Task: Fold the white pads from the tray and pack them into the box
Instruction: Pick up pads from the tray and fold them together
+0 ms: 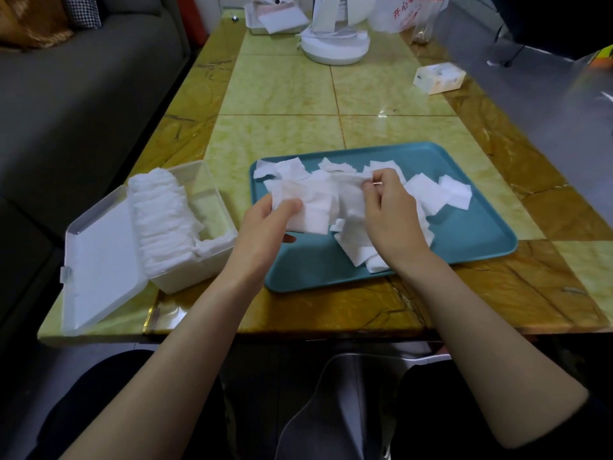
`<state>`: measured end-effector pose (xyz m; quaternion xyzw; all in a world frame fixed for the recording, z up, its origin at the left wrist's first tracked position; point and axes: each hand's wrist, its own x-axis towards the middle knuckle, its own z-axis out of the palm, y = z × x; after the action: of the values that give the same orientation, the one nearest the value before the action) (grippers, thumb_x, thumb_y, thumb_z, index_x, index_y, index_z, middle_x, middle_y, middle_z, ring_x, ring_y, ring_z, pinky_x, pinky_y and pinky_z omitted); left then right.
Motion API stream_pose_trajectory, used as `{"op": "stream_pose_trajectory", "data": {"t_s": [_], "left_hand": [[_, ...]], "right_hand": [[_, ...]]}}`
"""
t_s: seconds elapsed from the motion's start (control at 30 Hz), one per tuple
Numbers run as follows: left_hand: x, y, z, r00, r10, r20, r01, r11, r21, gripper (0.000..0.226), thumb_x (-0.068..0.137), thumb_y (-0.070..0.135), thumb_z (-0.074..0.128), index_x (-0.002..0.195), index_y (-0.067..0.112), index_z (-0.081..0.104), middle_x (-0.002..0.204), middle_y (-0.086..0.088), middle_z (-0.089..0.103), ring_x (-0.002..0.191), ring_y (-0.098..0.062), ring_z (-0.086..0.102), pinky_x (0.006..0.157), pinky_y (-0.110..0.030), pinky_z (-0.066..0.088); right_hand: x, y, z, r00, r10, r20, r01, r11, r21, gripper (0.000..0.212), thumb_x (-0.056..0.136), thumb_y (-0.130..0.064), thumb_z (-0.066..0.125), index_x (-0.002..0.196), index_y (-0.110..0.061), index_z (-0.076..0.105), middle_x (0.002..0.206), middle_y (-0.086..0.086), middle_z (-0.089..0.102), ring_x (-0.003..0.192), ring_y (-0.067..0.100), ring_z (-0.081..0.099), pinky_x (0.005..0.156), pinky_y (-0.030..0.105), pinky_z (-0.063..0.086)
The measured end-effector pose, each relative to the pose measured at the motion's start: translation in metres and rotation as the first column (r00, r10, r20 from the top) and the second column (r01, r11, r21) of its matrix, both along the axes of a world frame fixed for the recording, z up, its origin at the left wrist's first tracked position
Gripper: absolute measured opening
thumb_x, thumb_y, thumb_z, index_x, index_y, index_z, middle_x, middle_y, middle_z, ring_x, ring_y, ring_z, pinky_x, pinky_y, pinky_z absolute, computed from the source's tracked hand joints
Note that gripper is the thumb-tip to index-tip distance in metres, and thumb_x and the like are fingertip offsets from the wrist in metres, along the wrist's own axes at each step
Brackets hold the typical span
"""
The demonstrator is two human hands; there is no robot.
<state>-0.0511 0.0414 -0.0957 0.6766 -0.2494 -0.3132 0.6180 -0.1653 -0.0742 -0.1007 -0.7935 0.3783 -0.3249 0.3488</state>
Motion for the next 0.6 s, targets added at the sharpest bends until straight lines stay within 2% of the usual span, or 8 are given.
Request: {"op": "stream_pose_trajectory", "data": {"t_s": [0.13, 0.23, 0.3, 0.43, 0.5, 0.57, 0.6], "left_hand": [[-0.005, 0.000, 0.001, 0.992, -0.126, -0.028, 0.127, 0.991, 0.029, 0.015, 0.094, 0.016, 0.051, 0.087, 0.017, 0.064, 0.085, 0.003, 0.066, 0.084, -0.013, 0.061, 0.071, -0.028, 0.051], [-0.011, 0.001, 0.002, 0.970, -0.242, -0.035, 0.244, 0.967, 0.078, 0.013, 0.094, 0.017, 0.051, 0.092, 0.019, 0.064, 0.093, 0.001, 0.069, 0.093, -0.019, 0.065, 0.083, -0.035, 0.053], [-0.013, 0.001, 0.000, 0.967, -0.253, -0.023, 0.254, 0.961, 0.109, 0.013, 0.094, 0.018, 0.052, 0.096, 0.019, 0.065, 0.099, -0.001, 0.071, 0.097, -0.021, 0.066, 0.089, -0.038, 0.054], [-0.007, 0.000, -0.003, 0.989, -0.146, 0.034, 0.140, 0.978, 0.154, 0.013, 0.093, 0.019, 0.053, 0.092, 0.021, 0.065, 0.099, -0.004, 0.071, 0.096, -0.021, 0.066, 0.093, -0.043, 0.052], [-0.005, 0.000, -0.004, 0.991, -0.084, 0.102, 0.067, 0.984, 0.164, 0.014, 0.093, 0.020, 0.053, 0.085, 0.027, 0.062, 0.093, 0.002, 0.068, 0.091, -0.016, 0.064, 0.092, -0.041, 0.052], [-0.003, 0.001, -0.003, 0.986, -0.042, 0.161, 0.017, 0.987, 0.157, 0.020, 0.094, 0.019, 0.053, 0.077, 0.027, 0.058, 0.084, 0.005, 0.064, 0.080, -0.012, 0.061, 0.086, -0.040, 0.050], [-0.003, 0.001, -0.002, 0.983, -0.033, 0.183, 0.004, 0.988, 0.157, 0.020, 0.094, 0.019, 0.053, 0.075, 0.023, 0.058, 0.082, 0.001, 0.064, 0.078, -0.016, 0.061, 0.084, -0.042, 0.050]], "right_hand": [[0.004, 0.003, 0.001, 0.996, 0.084, -0.005, -0.082, 0.990, 0.115, 0.009, 0.102, -0.022, 0.032, 0.102, -0.017, 0.040, 0.077, -0.011, 0.046, 0.068, 0.002, 0.044, 0.056, 0.004, 0.034], [0.008, 0.007, 0.005, 0.989, 0.127, 0.070, -0.139, 0.970, 0.197, 0.011, 0.102, -0.023, 0.032, 0.102, -0.017, 0.041, 0.085, -0.008, 0.051, 0.074, 0.003, 0.048, 0.058, 0.007, 0.038], [0.009, 0.007, 0.009, 0.986, 0.103, 0.133, -0.137, 0.952, 0.272, 0.012, 0.101, -0.022, 0.034, 0.102, -0.016, 0.044, 0.087, -0.006, 0.053, 0.077, 0.007, 0.051, 0.062, 0.011, 0.040], [0.007, 0.001, 0.013, 0.963, -0.016, 0.270, -0.070, 0.949, 0.307, 0.011, 0.100, -0.021, 0.038, 0.097, -0.016, 0.048, 0.093, 0.006, 0.058, 0.087, 0.019, 0.056, 0.082, 0.034, 0.049], [0.004, 0.001, 0.016, 0.945, -0.034, 0.326, -0.048, 0.970, 0.239, 0.012, 0.100, -0.021, 0.038, 0.094, -0.018, 0.047, 0.088, 0.007, 0.057, 0.080, 0.015, 0.054, 0.075, 0.032, 0.048], [0.001, 0.003, 0.020, 0.932, 0.032, 0.362, -0.093, 0.984, 0.151, 0.014, 0.100, -0.020, 0.039, 0.090, -0.020, 0.048, 0.076, 0.000, 0.052, 0.067, 0.007, 0.047, 0.061, 0.022, 0.041], [0.000, 0.005, 0.022, 0.927, 0.093, 0.362, -0.145, 0.982, 0.119, 0.014, 0.100, -0.018, 0.040, 0.090, -0.021, 0.049, 0.074, -0.001, 0.051, 0.065, 0.007, 0.046, 0.058, 0.020, 0.038]]}}
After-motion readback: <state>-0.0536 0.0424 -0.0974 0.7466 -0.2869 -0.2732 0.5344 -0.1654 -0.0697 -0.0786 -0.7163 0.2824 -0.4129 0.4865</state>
